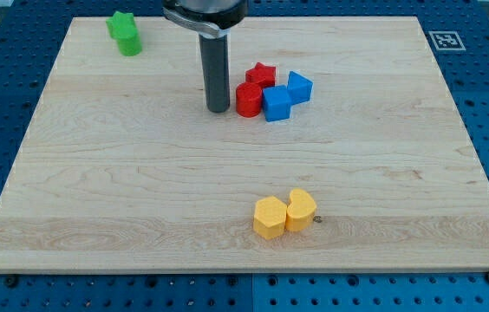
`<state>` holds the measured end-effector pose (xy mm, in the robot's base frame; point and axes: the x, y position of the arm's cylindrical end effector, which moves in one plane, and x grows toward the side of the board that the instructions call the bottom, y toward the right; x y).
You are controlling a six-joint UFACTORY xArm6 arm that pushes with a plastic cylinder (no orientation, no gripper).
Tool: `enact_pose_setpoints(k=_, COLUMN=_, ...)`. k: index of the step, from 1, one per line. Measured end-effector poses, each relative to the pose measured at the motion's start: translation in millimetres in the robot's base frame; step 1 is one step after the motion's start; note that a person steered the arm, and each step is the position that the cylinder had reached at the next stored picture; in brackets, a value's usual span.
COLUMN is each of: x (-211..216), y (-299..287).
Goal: Move your arm towards green circle
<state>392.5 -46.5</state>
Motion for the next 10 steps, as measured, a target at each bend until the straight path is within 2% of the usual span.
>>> enact_pose_setpoints(k=2, x=-18.7, y=-25.3)
enact_pose_setpoints(k=4, x=-23.5, y=-75.5)
enact_pose_setpoints(k=5, x=-39.8, y=-95.6)
enact_pose_setpoints(k=10, x=-54.5, y=-121.5)
